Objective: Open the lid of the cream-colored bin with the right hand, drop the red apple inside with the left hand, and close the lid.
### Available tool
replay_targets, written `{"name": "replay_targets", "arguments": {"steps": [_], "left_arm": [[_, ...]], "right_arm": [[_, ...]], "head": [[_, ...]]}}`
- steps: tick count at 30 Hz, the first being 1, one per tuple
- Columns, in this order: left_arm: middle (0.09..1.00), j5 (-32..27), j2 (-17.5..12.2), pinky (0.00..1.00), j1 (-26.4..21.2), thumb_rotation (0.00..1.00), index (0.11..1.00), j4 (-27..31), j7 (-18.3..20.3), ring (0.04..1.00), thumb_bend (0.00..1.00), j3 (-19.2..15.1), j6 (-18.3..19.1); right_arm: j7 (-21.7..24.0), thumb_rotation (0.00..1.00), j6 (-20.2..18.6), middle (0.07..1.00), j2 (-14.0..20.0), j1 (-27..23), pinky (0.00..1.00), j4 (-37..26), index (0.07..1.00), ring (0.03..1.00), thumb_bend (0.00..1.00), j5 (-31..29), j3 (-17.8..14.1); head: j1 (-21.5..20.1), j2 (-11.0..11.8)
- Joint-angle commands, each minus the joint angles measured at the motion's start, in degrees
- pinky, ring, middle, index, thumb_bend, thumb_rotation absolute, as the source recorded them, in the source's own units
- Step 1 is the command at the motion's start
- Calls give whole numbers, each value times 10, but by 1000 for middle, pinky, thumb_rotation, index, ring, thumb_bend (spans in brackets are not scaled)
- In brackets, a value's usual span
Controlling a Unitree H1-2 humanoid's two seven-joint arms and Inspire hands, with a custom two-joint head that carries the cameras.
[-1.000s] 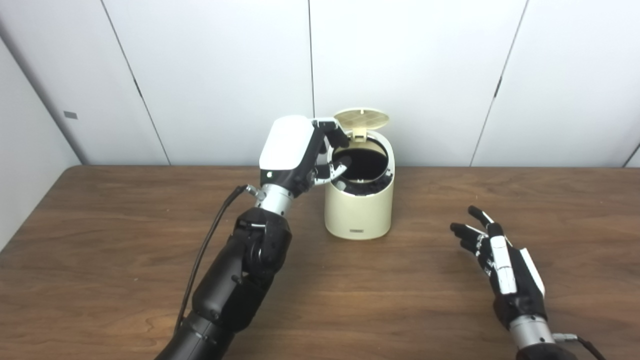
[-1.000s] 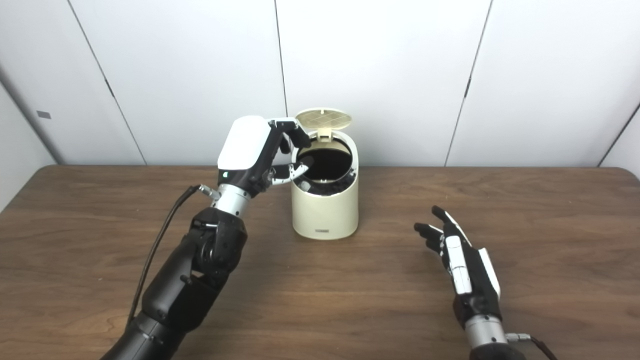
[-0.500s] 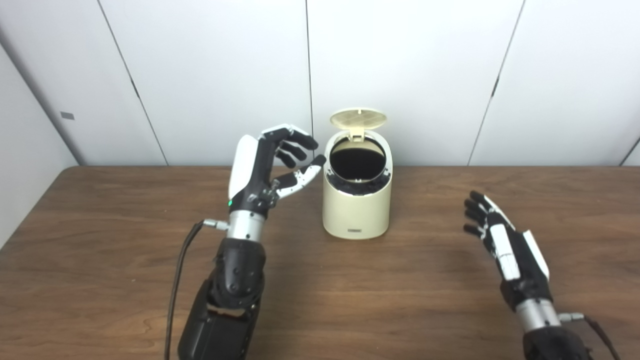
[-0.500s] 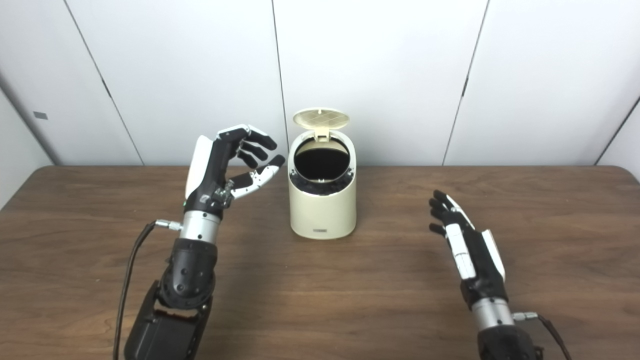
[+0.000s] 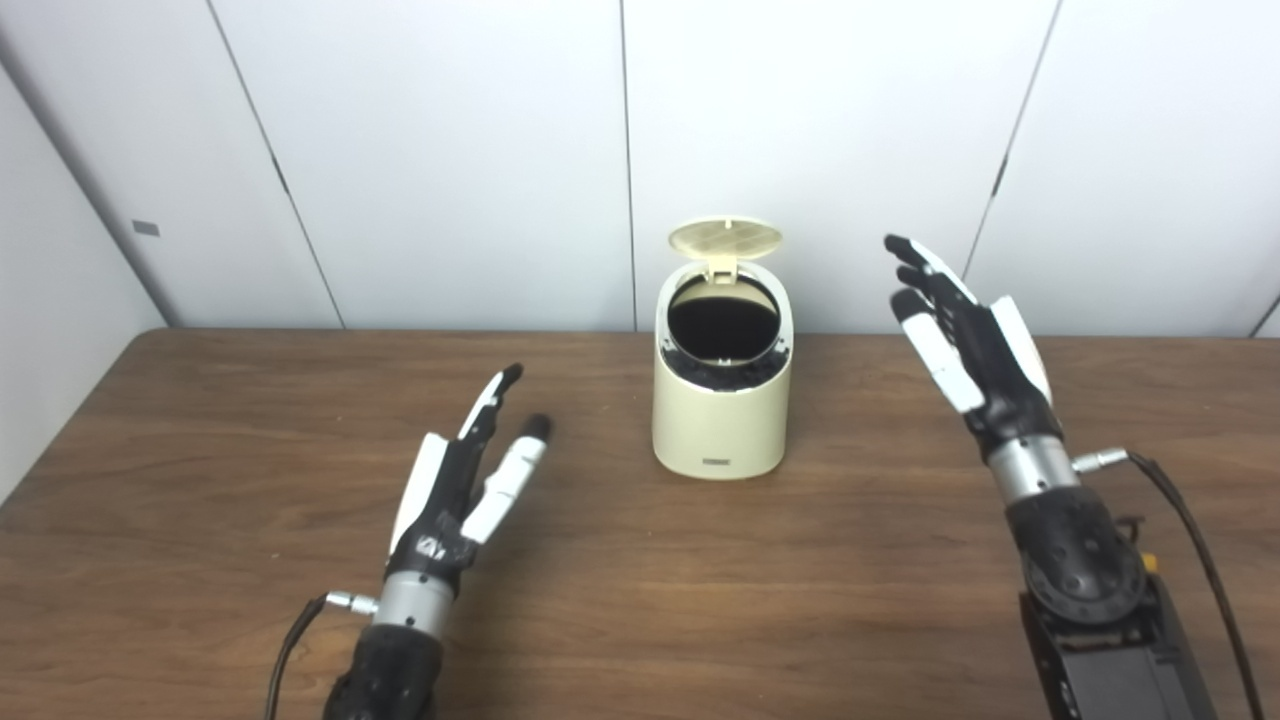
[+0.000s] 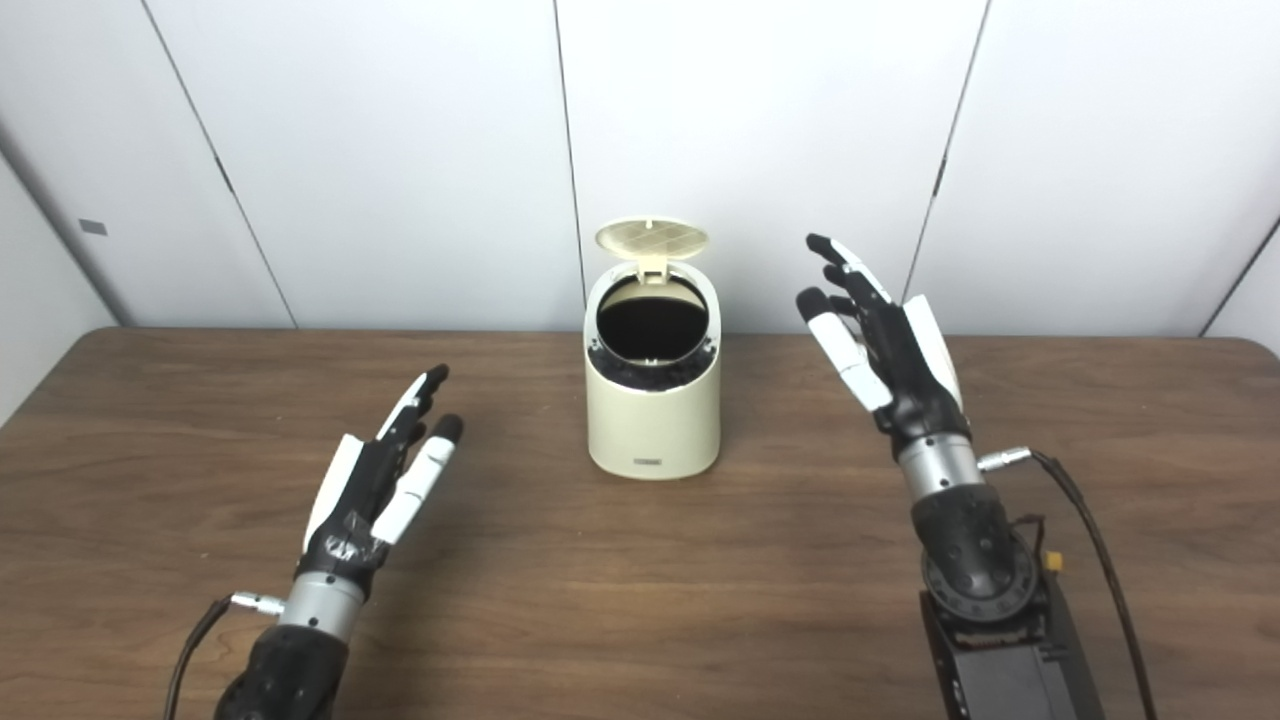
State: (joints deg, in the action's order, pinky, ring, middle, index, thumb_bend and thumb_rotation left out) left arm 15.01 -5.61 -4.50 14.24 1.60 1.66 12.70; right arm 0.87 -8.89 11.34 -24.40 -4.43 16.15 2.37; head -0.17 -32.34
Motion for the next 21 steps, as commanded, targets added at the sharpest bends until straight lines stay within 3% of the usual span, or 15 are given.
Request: {"name": "replay_targets", "arguments": {"steps": [1, 4, 6, 10, 11, 14, 21], "left_arm": [[1000, -25, 1, 968, -8, 999, 1000, 10, 3, 983, 646, -6, -21], [1000, -41, 4, 984, 6, 1000, 1000, 2, -4, 998, 672, -13, -28], [1000, -48, 5, 997, 12, 1000, 1000, 0, -6, 1000, 677, -15, -27], [1000, -49, 4, 995, 18, 1000, 1000, -11, -14, 1000, 665, -19, -35], [1000, -48, 5, 998, 19, 1000, 1000, -13, -16, 1000, 664, -19, -35], [1000, -43, 4, 996, 22, 1000, 1000, -16, -18, 999, 676, -17, -36], [1000, -38, 3, 991, 33, 1000, 1000, -18, -16, 996, 673, -7, -33]], "right_arm": [[1, 1000, 1, 946, 10, -46, 884, -13, 899, 938, 583, 17, 3], [11, 1000, -5, 916, 16, -78, 870, -5, 888, 910, 553, 39, 20], [20, 1000, -9, 898, 15, -95, 733, 2, 879, 840, 591, 39, 26], [16, 1000, -29, 882, 14, -124, 691, 20, 859, 831, 547, 81, 51], [16, 1000, -36, 880, 17, -130, 697, 21, 854, 844, 530, 101, 60], [21, 1000, -48, 925, 31, -147, 878, 29, 862, 963, 502, 160, 90], [47, 1000, -56, 936, 51, -171, 866, 46, 861, 979, 566, 234, 125]], "head": [[-3, 1], [-4, 0], [-4, 0], [-7, 2], [-9, 2], [-12, 3], [-13, 4]]}}
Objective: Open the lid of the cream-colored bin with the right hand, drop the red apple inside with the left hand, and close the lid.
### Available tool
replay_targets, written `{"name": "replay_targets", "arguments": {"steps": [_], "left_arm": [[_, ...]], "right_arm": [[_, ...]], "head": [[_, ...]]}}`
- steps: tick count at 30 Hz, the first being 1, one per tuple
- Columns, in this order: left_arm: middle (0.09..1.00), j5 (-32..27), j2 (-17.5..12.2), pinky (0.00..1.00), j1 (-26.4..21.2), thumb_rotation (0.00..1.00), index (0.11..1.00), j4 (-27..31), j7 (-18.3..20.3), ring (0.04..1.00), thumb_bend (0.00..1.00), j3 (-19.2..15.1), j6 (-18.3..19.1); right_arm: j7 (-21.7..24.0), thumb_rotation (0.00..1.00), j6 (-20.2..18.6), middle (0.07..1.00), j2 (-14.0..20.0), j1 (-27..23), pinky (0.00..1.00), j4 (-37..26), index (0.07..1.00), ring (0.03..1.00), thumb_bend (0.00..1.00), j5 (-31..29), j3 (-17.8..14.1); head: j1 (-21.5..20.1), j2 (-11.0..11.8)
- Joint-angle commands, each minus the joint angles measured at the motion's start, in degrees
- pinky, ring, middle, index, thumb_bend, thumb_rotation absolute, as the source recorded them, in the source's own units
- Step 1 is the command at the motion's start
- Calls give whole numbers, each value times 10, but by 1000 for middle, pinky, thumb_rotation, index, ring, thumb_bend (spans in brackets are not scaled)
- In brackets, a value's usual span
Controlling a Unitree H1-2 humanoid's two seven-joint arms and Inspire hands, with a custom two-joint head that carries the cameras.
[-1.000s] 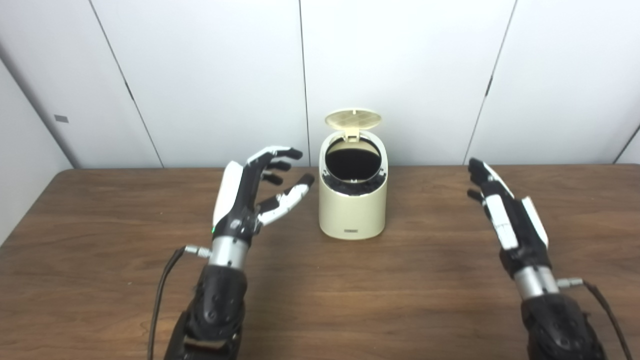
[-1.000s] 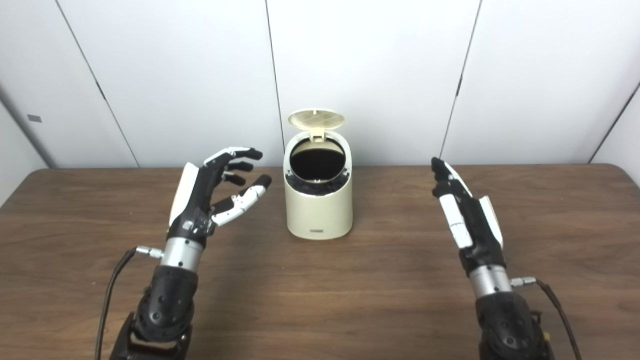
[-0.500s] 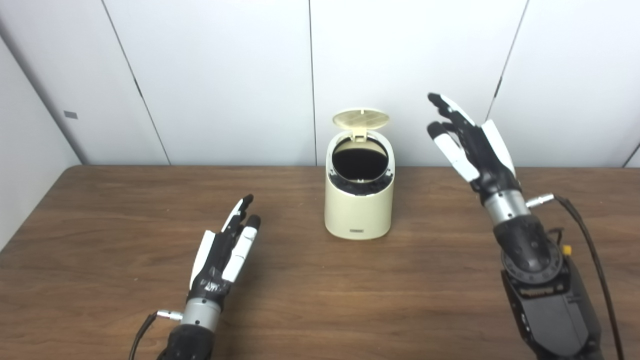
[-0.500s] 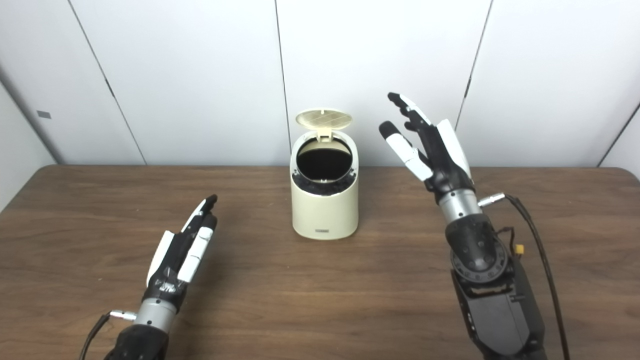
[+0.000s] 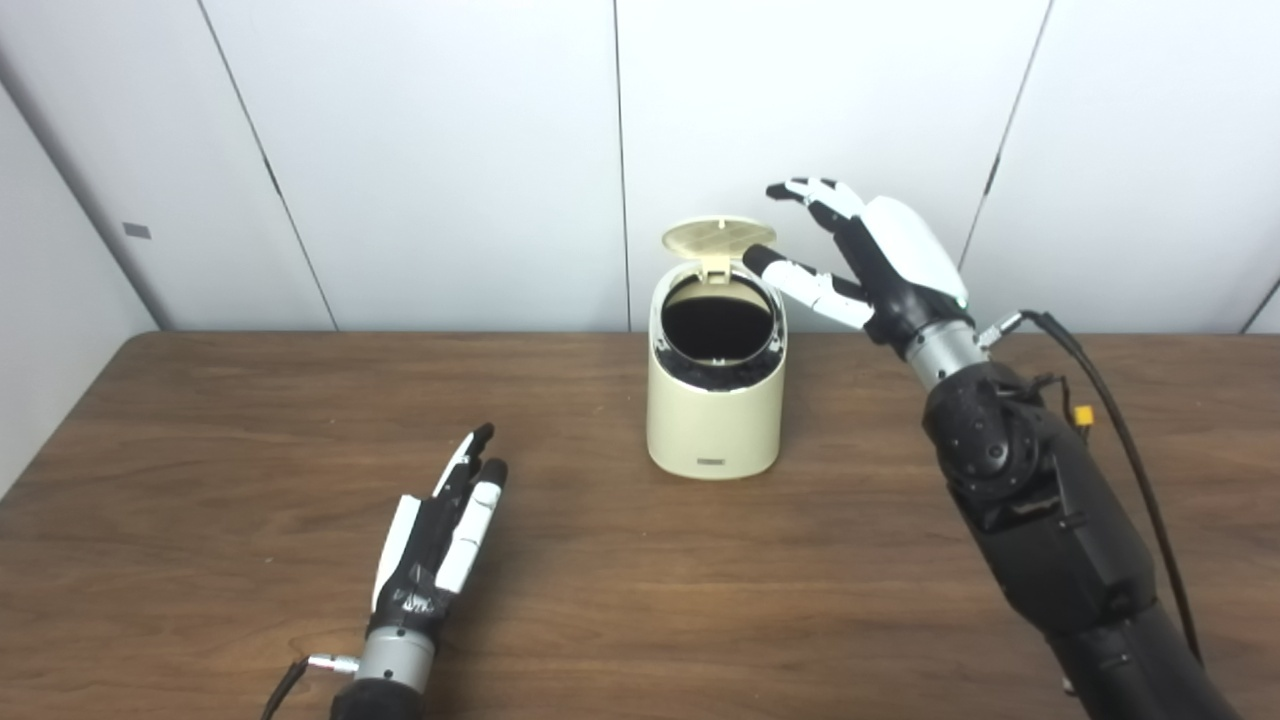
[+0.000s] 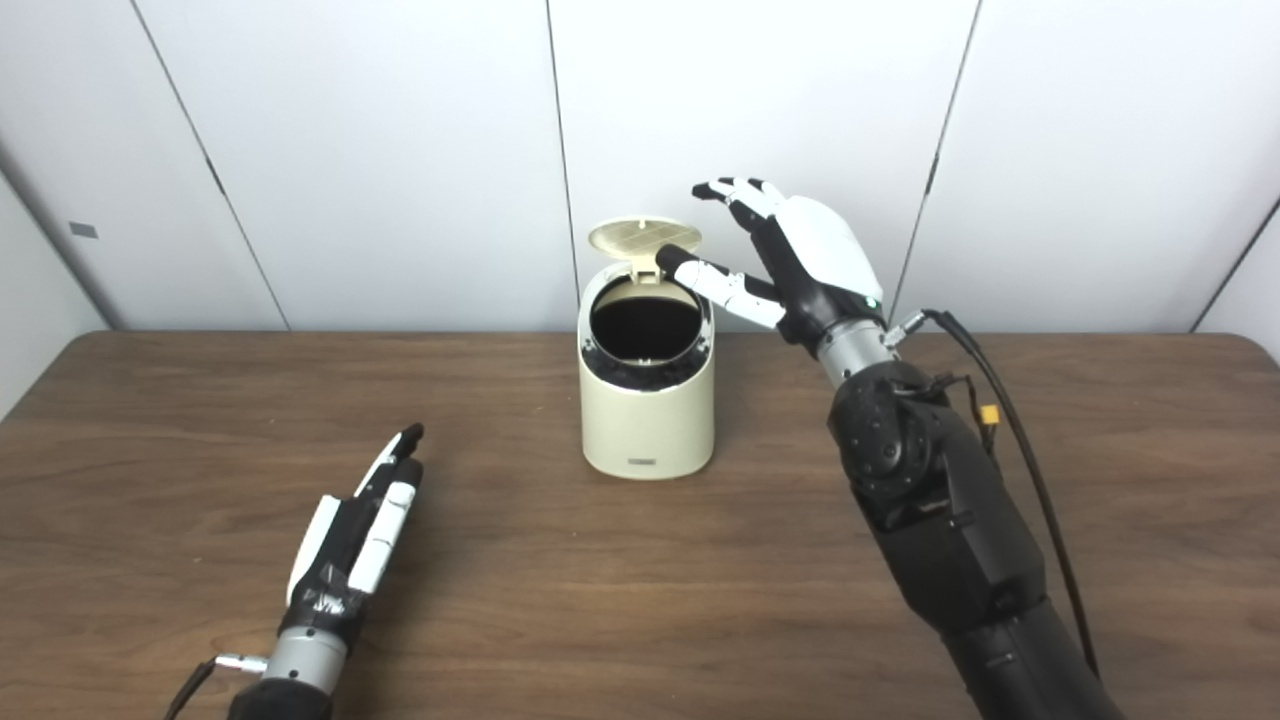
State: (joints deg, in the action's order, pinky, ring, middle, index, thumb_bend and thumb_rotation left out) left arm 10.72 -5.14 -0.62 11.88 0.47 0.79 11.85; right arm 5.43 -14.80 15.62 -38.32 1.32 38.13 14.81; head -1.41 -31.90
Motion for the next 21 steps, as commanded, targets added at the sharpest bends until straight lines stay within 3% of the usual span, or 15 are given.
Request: {"name": "replay_targets", "arguments": {"steps": [1, 10, 21], "left_arm": [[1000, 4, -1, 992, -5, 1000, 1000, 4, -6, 996, 670, 2, -29], [1000, 9, 4, 990, -6, 988, 1000, 4, -9, 1000, 669, 7, -33], [997, 26, 4, 951, -10, 986, 993, -1, -17, 989, 626, 10, -37]], "right_arm": [[4, 1000, 3, 940, 9, -34, 876, -10, 863, 983, 570, 22, 6], [-5, 1000, 29, 938, 19, -43, 935, 9, 764, 1000, 599, 79, 39], [3, 1000, 35, 933, 14, -26, 931, -6, 744, 1000, 587, 94, 37]], "head": [[0, 0], [6, 0], [7, 2]]}}
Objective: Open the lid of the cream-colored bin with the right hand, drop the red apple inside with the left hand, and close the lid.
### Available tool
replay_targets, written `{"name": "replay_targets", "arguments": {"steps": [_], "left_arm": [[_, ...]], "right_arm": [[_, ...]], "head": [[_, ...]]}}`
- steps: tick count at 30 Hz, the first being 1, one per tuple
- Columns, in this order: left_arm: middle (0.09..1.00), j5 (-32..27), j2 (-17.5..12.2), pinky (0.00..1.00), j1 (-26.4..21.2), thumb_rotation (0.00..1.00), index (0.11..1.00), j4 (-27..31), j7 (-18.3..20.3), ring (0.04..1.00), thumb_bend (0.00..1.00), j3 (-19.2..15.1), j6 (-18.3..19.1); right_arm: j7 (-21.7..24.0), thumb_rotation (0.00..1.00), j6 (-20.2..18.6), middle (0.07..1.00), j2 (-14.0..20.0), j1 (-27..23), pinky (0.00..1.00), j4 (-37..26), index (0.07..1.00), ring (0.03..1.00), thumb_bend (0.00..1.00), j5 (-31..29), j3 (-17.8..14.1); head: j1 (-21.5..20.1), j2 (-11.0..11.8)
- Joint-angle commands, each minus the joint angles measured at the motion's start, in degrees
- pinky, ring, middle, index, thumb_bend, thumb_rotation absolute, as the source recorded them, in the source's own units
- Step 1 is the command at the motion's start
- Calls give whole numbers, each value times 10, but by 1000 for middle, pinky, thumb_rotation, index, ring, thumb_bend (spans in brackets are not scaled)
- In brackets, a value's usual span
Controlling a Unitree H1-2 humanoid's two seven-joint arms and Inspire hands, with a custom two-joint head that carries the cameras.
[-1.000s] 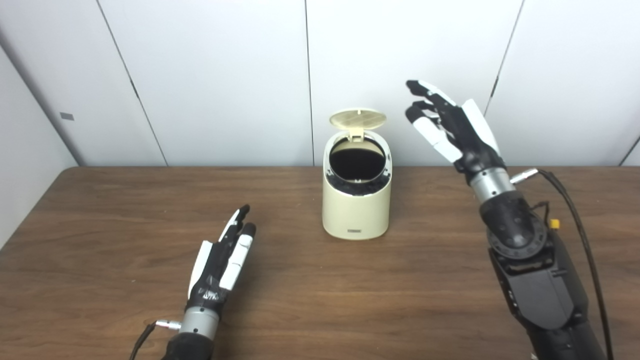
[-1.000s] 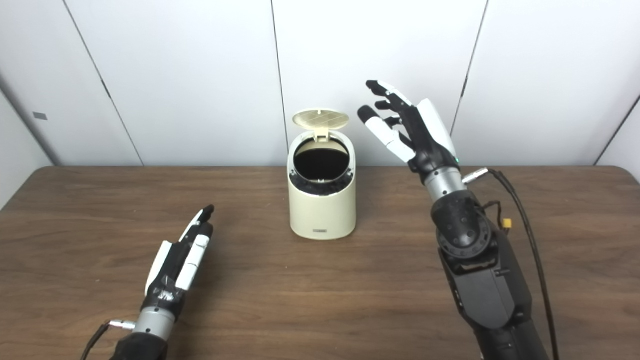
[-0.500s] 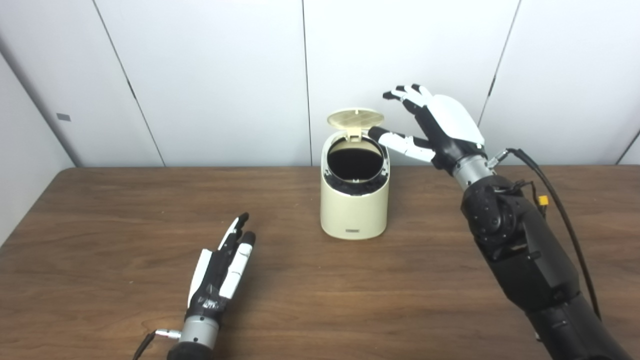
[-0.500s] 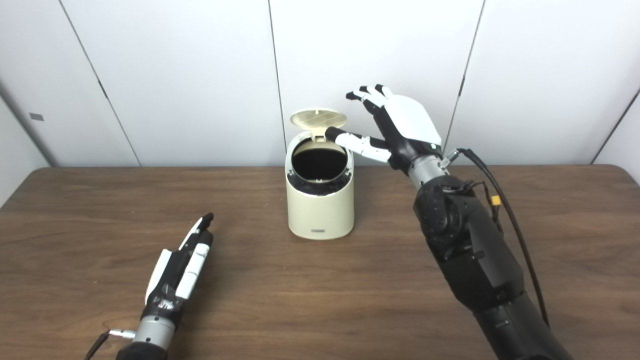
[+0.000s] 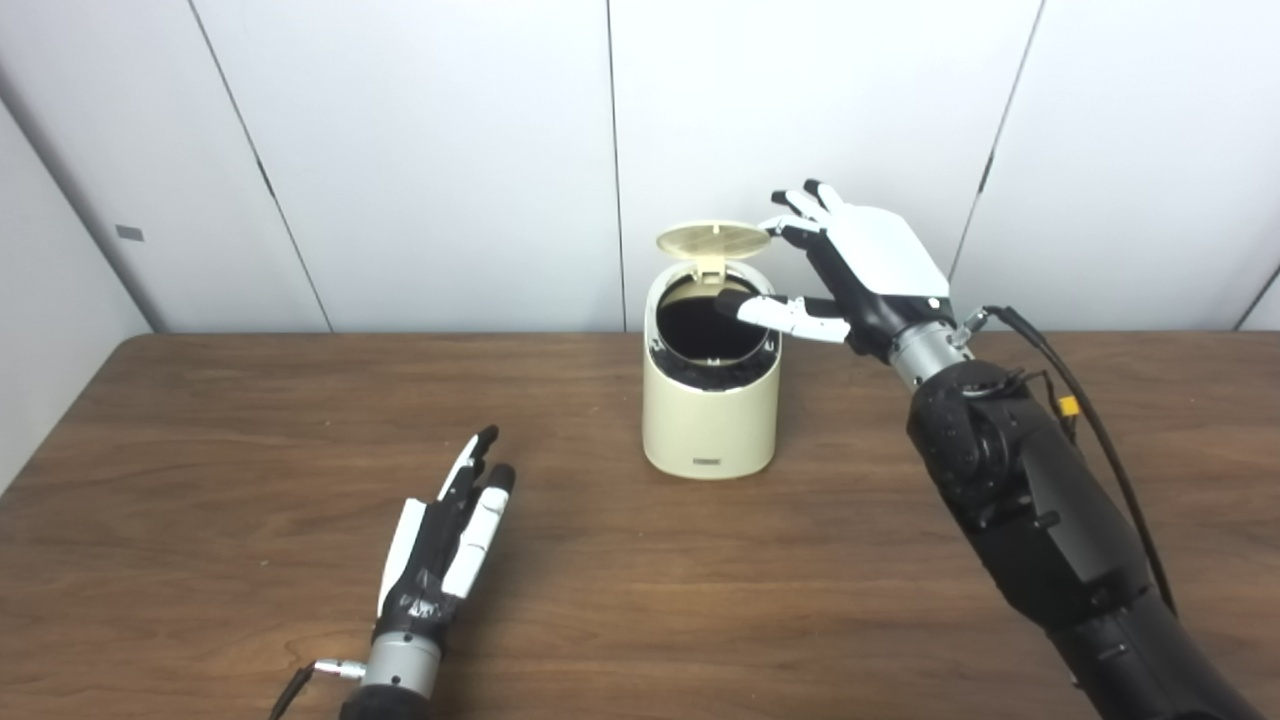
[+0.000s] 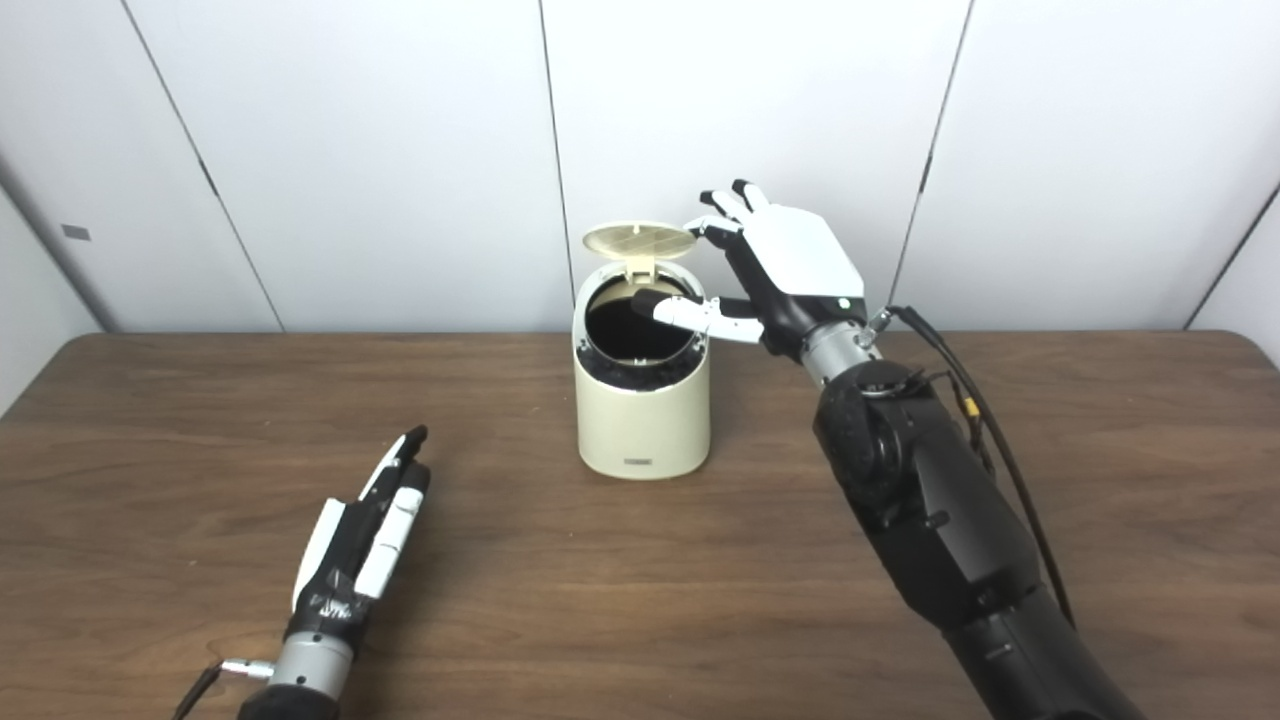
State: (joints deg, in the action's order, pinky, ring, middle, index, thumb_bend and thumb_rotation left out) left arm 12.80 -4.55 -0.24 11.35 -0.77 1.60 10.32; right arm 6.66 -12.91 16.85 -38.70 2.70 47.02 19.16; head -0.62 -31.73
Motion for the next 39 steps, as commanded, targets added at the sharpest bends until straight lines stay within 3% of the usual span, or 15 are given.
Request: {"name": "replay_targets", "arguments": {"steps": [1, 24, 31, 39], "left_arm": [[997, 6, -2, 950, -14, 985, 992, 3, -6, 990, 625, 2, -23], [994, 21, -2, 948, -16, 943, 989, 0, -11, 989, 629, 8, -14], [992, 33, 0, 962, -16, 946, 985, 2, -13, 993, 631, 11, -12], [985, 42, 2, 966, -18, 959, 980, -4, -15, 990, 623, 11, -5]], "right_arm": [[-8, 1000, 16, 933, 2, -21, 931, -22, 746, 1000, 587, 4, -6], [43, 1000, 15, 940, 6, 0, 971, -91, 765, 1000, 587, 21, 0], [66, 1000, 11, 941, 8, 0, 992, -94, 774, 1000, 566, 40, 7], [61, 985, 27, 913, 12, 5, 974, -69, 742, 1000, 574, 72, 22]], "head": [[0, 0], [7, -8], [12, -12], [15, -11]]}}
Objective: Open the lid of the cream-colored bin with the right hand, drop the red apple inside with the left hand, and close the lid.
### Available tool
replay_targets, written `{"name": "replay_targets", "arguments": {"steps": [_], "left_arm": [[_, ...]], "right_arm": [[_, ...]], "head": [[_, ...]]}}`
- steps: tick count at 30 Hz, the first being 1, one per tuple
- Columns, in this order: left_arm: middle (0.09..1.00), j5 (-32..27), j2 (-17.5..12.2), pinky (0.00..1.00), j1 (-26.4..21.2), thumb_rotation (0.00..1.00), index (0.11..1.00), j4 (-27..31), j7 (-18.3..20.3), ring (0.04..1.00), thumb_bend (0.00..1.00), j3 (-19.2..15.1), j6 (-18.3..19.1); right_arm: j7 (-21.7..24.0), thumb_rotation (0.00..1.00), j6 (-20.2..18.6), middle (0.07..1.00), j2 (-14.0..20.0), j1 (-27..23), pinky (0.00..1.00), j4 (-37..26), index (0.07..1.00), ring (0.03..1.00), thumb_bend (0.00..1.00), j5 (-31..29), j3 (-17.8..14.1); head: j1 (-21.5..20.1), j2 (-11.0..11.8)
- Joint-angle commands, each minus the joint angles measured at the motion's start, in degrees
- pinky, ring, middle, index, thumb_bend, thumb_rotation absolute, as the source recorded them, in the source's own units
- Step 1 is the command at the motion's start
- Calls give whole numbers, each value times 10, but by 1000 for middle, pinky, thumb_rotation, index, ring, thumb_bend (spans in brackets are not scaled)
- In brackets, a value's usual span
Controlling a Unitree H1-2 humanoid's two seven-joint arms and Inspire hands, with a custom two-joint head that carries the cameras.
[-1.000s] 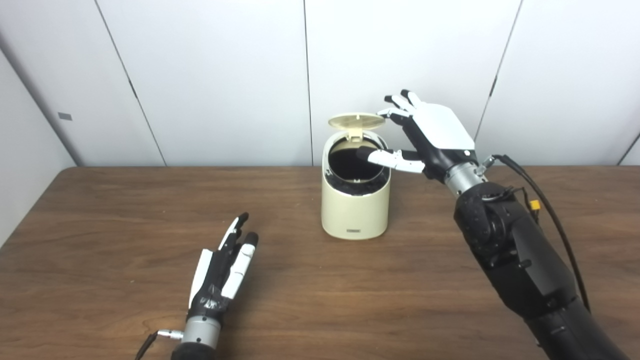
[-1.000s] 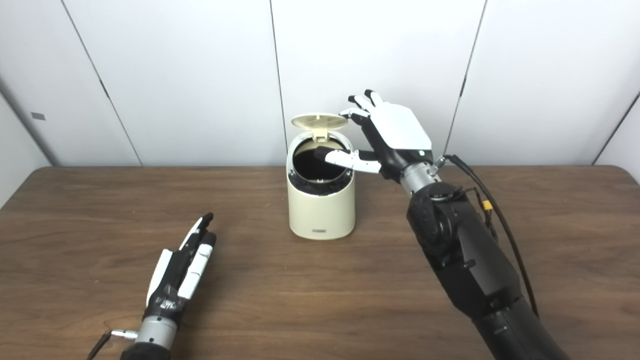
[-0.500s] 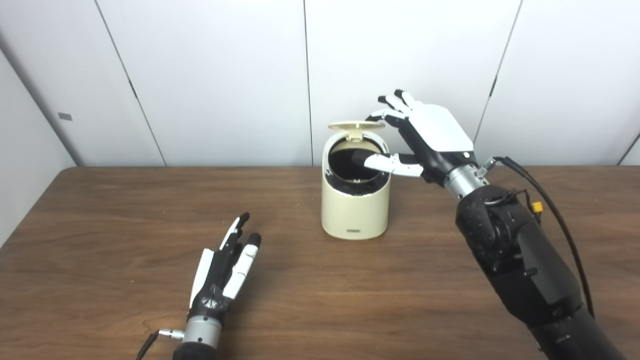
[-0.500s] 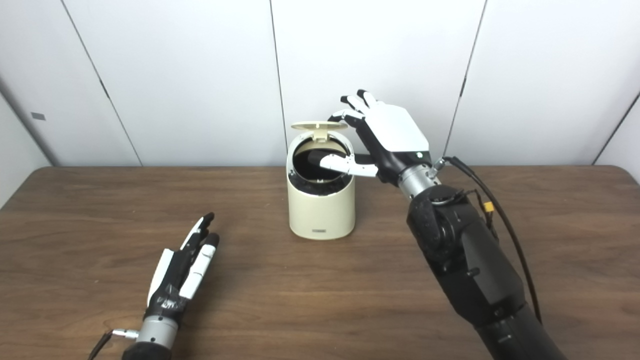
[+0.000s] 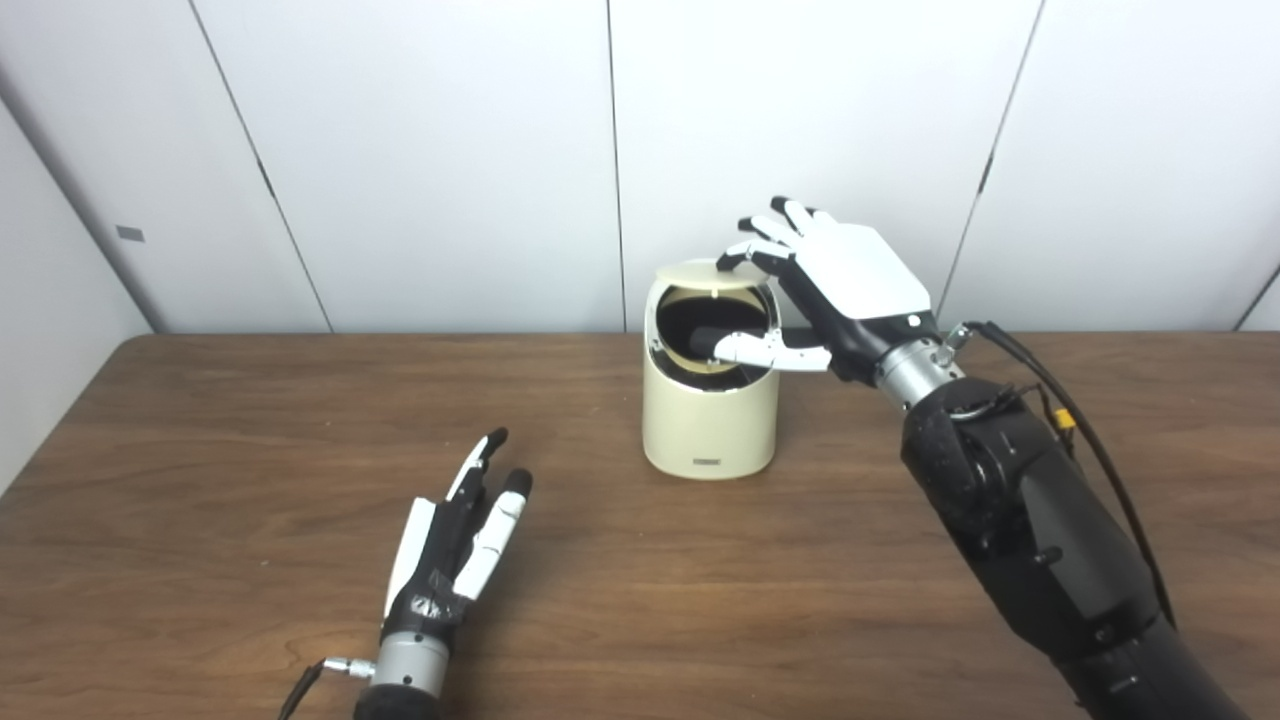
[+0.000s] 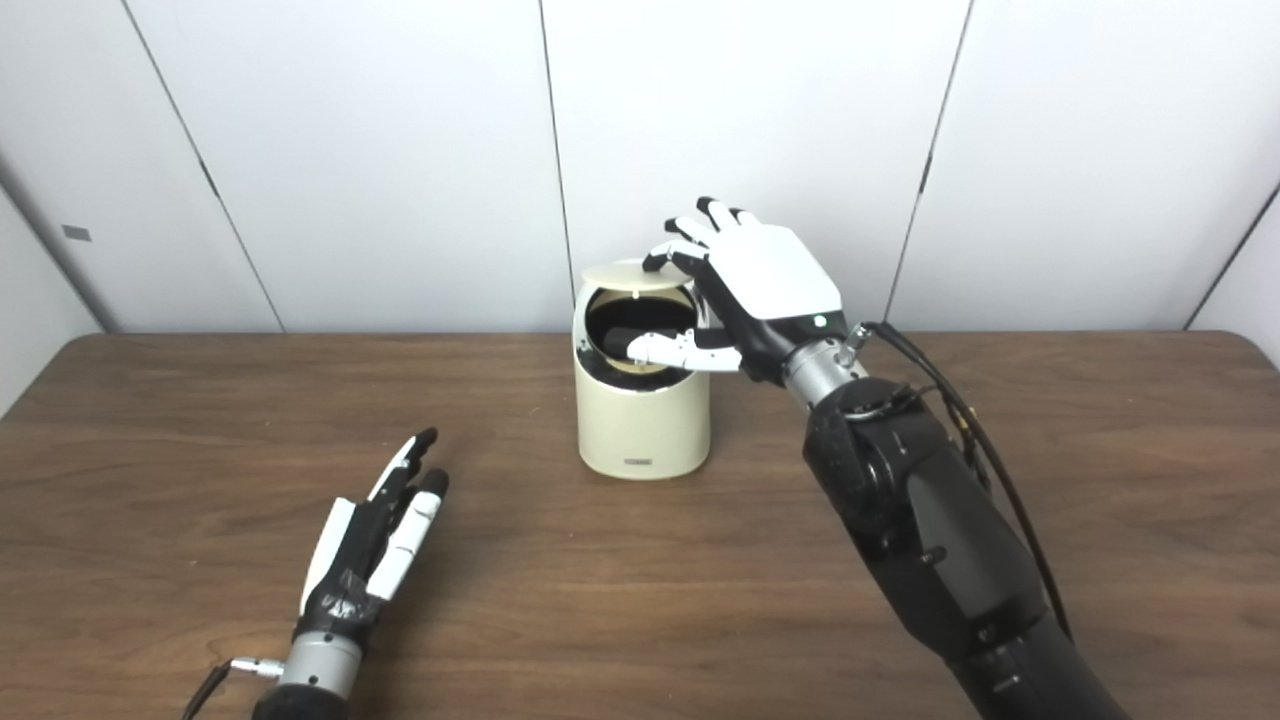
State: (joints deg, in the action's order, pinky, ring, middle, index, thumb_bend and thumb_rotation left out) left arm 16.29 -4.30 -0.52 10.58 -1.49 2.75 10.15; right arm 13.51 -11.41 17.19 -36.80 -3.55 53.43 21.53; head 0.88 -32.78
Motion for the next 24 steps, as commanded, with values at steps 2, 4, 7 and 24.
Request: {"name": "replay_targets", "arguments": {"steps": [2, 4, 7, 24], "left_arm": [[984, 5, 0, 968, -17, 953, 980, 1, -8, 990, 622, -2, -5], [985, 4, 0, 971, -17, 946, 981, -2, -8, 992, 623, -3, -7], [985, 4, 0, 971, -18, 938, 980, -3, -10, 992, 616, -3, -10], [975, 1, 5, 965, -16, 893, 983, 6, -11, 983, 625, -5, -3]], "right_arm": [[-9, 975, 19, 911, 9, -10, 974, -2, 736, 1000, 573, 12, 1], [-7, 976, 23, 910, 10, -8, 982, 1, 736, 1000, 569, 17, 4], [-4, 973, 26, 913, 10, -4, 998, 3, 736, 1000, 567, 23, 8], [4, 982, 40, 920, 15, 19, 1000, -12, 729, 1000, 567, 41, 9]], "head": [[0, 0], [0, 1], [2, 1], [1, -8]]}}
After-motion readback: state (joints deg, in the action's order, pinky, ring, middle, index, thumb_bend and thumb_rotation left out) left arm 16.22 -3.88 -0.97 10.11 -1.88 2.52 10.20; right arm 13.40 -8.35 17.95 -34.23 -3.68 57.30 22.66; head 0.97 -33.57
